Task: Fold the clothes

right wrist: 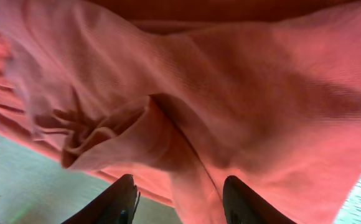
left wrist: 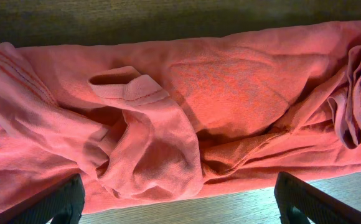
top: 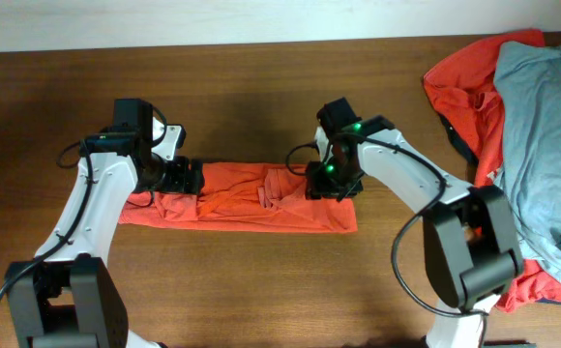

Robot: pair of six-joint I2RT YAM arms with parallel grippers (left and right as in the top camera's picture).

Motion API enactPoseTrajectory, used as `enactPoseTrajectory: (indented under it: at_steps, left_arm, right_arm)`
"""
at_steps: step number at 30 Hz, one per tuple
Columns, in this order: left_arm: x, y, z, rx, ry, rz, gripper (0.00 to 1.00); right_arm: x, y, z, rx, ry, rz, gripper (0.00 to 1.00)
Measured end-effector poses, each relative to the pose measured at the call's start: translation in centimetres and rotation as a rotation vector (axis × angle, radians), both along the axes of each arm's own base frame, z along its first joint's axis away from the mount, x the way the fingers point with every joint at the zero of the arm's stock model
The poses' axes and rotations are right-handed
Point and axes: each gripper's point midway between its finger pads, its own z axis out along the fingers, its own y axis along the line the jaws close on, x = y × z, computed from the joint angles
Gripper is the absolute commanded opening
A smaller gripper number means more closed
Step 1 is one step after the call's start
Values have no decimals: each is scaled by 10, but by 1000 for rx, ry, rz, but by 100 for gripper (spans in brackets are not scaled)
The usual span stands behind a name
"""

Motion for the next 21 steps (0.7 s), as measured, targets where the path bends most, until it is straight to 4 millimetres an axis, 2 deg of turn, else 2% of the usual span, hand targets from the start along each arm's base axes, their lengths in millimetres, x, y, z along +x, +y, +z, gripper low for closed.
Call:
enactPoseTrajectory:
  at_steps: [3,8,13,17,21]
  left_arm:
    - [0,0,0,0,0,0,97]
    - [0,0,0,0,0,0,97]
    - [0,0,0,0,0,0,97]
    - [0,0,0,0,0,0,97]
    - [0,0,0,0,0,0,98]
  right_arm:
    - [-2,5,-3,-1,-2,25,23]
    - [-15,27,1,56,10,104,25]
    - [-38,44,4,102,55,201,39]
    - [-57,57,6,119,72,305,41]
    - [-61,62,6,127,52,366,41]
